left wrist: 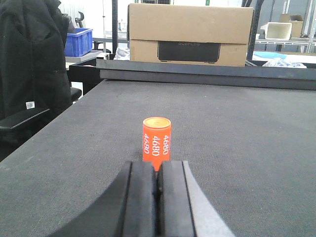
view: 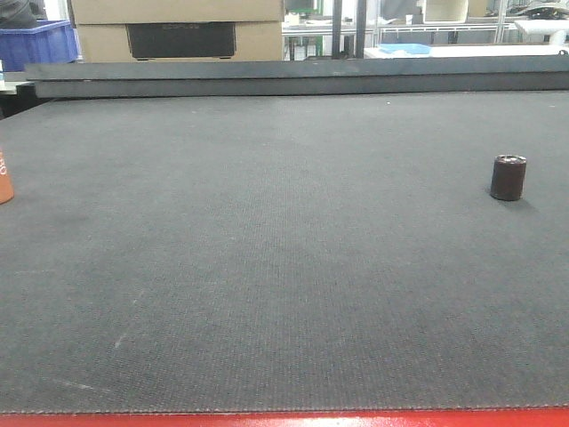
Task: Place cylindrical capacitor in blue bin on shelf
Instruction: 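Lower both grippers toward the orange and maroon capacitors on the table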
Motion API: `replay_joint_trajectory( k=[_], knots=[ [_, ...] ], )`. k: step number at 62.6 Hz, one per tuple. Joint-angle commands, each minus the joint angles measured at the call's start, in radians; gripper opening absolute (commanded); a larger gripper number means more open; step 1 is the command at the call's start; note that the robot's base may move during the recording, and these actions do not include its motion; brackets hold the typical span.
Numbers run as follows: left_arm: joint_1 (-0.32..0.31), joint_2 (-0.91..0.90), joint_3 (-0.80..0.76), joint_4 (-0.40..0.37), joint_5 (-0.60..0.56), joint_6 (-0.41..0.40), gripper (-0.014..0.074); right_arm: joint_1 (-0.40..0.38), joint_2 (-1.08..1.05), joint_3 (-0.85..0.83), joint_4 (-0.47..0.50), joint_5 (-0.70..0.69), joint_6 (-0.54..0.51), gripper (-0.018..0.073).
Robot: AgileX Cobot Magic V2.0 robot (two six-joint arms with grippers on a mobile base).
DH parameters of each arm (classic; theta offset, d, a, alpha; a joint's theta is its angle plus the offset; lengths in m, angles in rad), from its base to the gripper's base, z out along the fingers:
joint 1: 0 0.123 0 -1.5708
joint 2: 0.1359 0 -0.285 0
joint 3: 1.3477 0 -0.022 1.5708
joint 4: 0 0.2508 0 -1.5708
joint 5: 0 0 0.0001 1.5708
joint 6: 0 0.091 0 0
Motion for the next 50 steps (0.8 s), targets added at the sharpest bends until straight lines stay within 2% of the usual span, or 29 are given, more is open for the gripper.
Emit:
replay_joint_trajectory(
  k=[1,18,26,30,36,46,50],
  knots=[
    [-0.004,-0.003,-0.002,-0.006,-0.027,0.001,-0.0111,-0.002,-0.003,0.000,0.001,-0.026,-0.003,-0.0155],
    [-0.004,-0.003,-0.002,-0.006,-0.108,0.001,-0.0111,-0.002,-0.003,0.000,0.001,-0.083,-0.003,-0.0155],
    [-0.004,-0.003,-0.002,-0.006,-0.213,0.001,-0.0111,-0.002,-0.003,0.000,0.004,-0.222,-0.003,-0.0155],
    [-0.004,-0.003,-0.011,-0.006,-0.230,0.001,-0.0111,-0.002,-0.003,-0.004,0.017,-0.290,-0.003,-0.0155],
    [-0.004,-0.003,-0.124,0.004,-0.153,0.001,-0.0111,-0.002,-0.003,-0.110,0.017,-0.250,-0.003,-0.0155],
    [-0.004,0.058,-0.369,0.009,0.018,0.001,-0.0107,-0.002,0.031,-0.366,0.017,-0.056,-0.003,-0.0155],
    [-0.004,0.113,-0.470,0.009,0.092,0.001,-0.0068,-0.002,0.087,-0.456,0.017,-0.009,-0.003,-0.0143]
  ],
)
